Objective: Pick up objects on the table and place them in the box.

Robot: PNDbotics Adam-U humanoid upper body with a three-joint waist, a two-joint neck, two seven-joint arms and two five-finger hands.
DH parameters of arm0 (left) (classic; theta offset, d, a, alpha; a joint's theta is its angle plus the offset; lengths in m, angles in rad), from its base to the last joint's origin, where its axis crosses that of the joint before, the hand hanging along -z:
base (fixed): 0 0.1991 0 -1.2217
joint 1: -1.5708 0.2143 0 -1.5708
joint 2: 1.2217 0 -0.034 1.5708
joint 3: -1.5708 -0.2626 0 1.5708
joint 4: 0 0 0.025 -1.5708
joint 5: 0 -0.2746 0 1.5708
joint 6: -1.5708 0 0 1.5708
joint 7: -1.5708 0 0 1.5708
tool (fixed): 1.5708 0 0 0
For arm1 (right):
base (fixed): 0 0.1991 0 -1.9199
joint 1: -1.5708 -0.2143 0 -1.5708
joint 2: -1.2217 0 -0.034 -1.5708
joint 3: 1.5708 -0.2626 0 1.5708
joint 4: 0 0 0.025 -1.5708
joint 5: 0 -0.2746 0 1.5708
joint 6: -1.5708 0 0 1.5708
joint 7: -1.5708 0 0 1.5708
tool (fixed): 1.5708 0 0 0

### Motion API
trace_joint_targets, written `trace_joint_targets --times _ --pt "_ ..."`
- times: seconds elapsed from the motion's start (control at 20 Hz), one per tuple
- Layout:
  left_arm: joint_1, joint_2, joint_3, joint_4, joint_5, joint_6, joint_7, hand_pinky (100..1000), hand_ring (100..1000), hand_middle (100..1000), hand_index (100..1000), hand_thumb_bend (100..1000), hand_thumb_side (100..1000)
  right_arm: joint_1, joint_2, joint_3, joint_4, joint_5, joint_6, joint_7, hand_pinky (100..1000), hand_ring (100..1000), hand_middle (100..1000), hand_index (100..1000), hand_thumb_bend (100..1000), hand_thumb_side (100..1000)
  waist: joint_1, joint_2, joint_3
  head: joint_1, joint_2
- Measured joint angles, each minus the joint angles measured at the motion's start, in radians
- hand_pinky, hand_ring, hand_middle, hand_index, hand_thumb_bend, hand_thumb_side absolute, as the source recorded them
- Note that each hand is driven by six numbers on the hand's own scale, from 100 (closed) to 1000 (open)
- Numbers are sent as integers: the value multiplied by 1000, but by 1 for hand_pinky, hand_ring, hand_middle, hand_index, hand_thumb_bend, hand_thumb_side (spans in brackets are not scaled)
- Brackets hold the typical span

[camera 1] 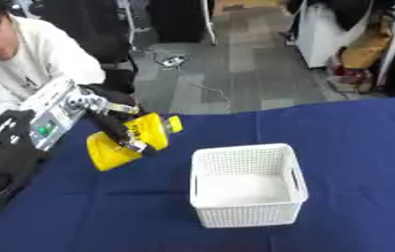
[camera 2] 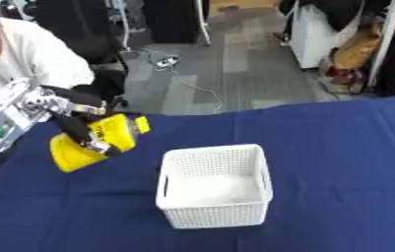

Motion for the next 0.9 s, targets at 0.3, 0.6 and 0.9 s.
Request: trace_joint_targets --times 0.3,0.6,0.9 --pt "-32 4 -34 -39 47 4 -4 100 100 100 267 130 784 0 0 0 0 0 1 -8 432 497 601 741 100 1000 2 -5 -4 1 -1" --pt "-61 -26 -91 -64 98 -11 10 100 100 100 273 134 782 -1 1 0 0 0 0 -16 432 497 601 741 100 1000 2 -5 -16 4 -15" --pt "-106 -93 -113 -71 141 -40 40 100 100 100 280 133 779 -27 21 0 0 -8 -2 -19 430 497 601 750 100 1000 1 -5 -44 29 -27"
